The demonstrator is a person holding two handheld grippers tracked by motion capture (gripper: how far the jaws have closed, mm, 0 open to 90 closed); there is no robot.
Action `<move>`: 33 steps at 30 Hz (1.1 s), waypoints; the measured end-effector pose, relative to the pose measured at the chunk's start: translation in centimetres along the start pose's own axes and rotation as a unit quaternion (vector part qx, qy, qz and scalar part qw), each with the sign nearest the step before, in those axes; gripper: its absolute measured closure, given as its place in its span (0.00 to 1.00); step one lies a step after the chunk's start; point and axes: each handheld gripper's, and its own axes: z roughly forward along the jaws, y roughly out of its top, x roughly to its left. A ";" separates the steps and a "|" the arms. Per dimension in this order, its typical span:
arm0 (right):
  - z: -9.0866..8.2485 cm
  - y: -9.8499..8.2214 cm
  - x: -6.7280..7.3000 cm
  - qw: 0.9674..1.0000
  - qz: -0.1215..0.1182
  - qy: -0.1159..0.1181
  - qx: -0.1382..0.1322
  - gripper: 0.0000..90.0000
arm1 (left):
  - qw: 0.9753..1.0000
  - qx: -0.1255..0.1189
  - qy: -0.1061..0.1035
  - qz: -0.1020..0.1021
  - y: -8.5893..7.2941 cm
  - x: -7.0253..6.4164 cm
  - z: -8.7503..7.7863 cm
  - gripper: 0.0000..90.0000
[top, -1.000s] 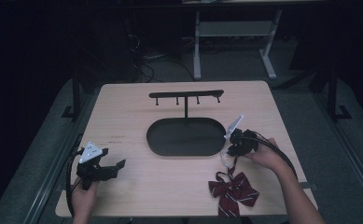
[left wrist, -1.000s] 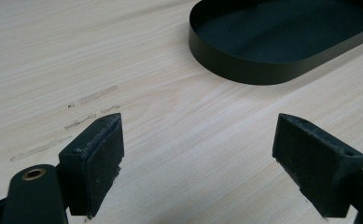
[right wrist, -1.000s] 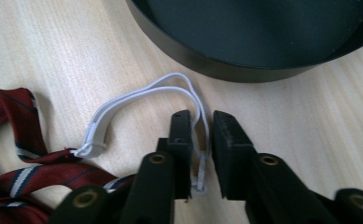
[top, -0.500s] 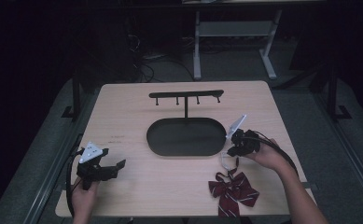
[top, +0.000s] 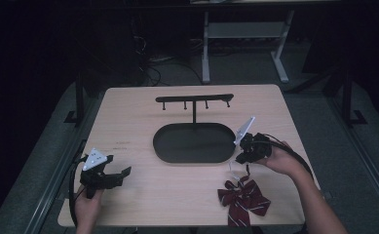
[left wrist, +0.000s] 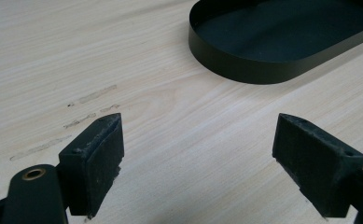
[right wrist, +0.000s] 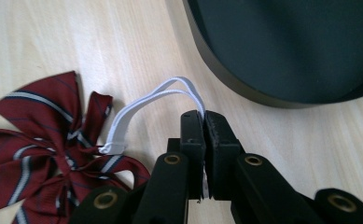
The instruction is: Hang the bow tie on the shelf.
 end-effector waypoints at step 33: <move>-6.3 4.1 2.2 0.997 -0.067 -0.006 -0.028 0.96 | 1.000 0.000 0.000 0.003 0.0 0.0 0.1 0.18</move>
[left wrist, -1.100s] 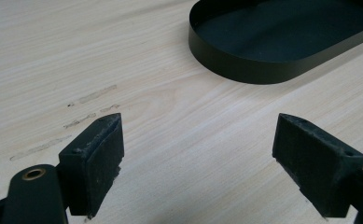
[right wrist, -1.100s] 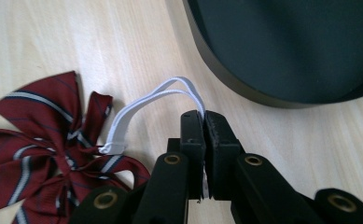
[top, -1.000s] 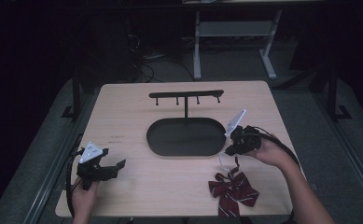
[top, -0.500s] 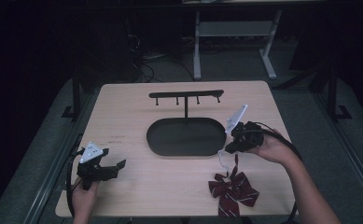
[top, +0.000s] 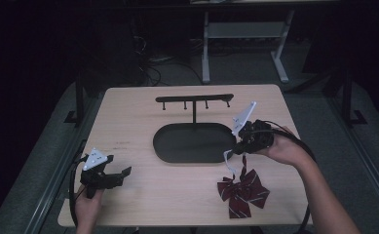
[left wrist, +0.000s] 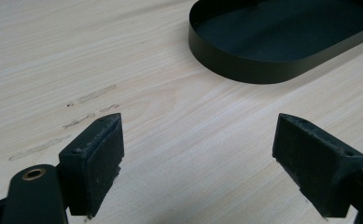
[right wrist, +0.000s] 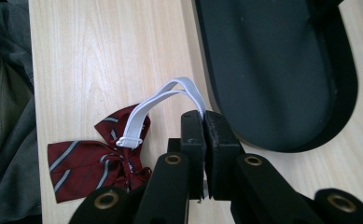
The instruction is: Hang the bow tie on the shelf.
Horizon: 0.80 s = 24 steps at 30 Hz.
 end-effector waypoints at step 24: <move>-1.9 3.1 -0.4 0.999 -0.030 -0.016 -0.015 0.96 | 1.000 -0.005 0.000 -0.002 0.0 0.0 0.0 0.18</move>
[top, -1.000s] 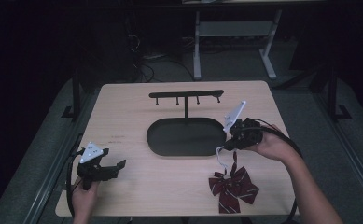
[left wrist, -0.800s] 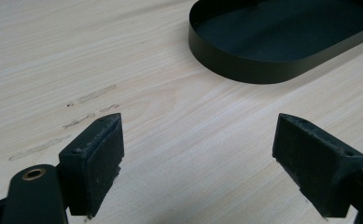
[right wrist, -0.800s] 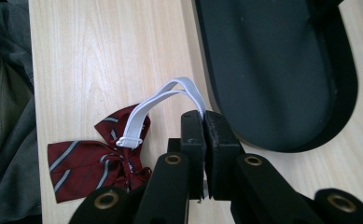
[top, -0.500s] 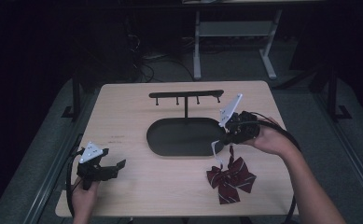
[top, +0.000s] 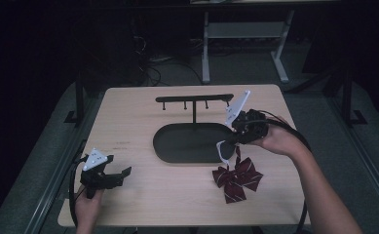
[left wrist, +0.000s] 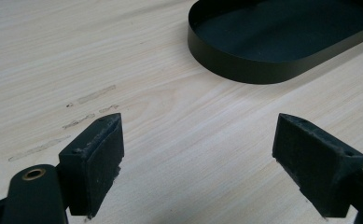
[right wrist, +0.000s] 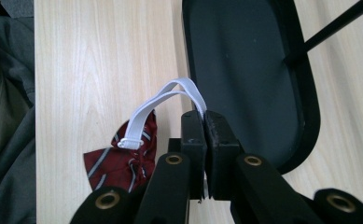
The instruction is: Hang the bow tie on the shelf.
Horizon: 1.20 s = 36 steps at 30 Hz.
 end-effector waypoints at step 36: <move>-1.2 2.9 -2.8 1.000 0.004 0.007 -0.008 0.96 | 1.000 0.002 -0.001 0.000 0.1 0.1 -0.1 0.18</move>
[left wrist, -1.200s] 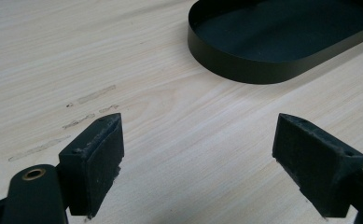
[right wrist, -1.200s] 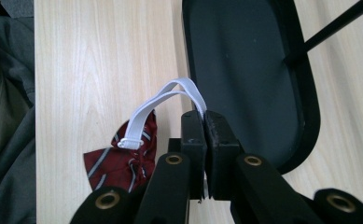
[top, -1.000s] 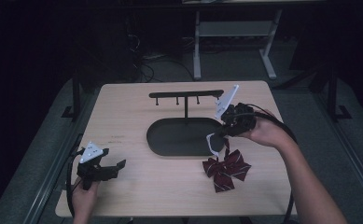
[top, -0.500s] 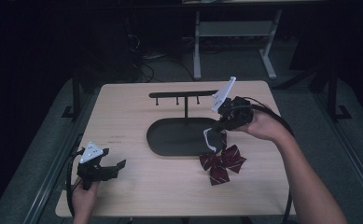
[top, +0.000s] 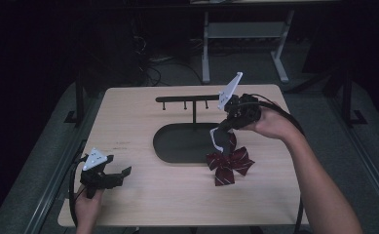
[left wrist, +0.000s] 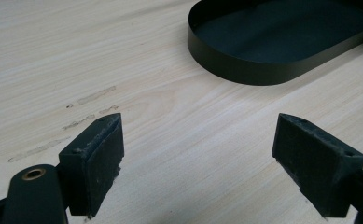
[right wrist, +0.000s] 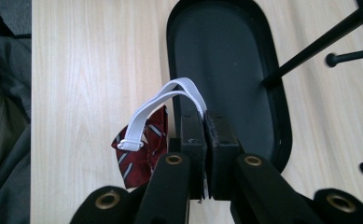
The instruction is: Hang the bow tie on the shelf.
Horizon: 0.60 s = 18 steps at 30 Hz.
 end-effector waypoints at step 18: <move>0.1 1.3 -2.1 1.000 0.008 0.006 0.004 0.96 | 1.000 -0.002 0.002 -0.007 0.0 0.1 0.2 0.18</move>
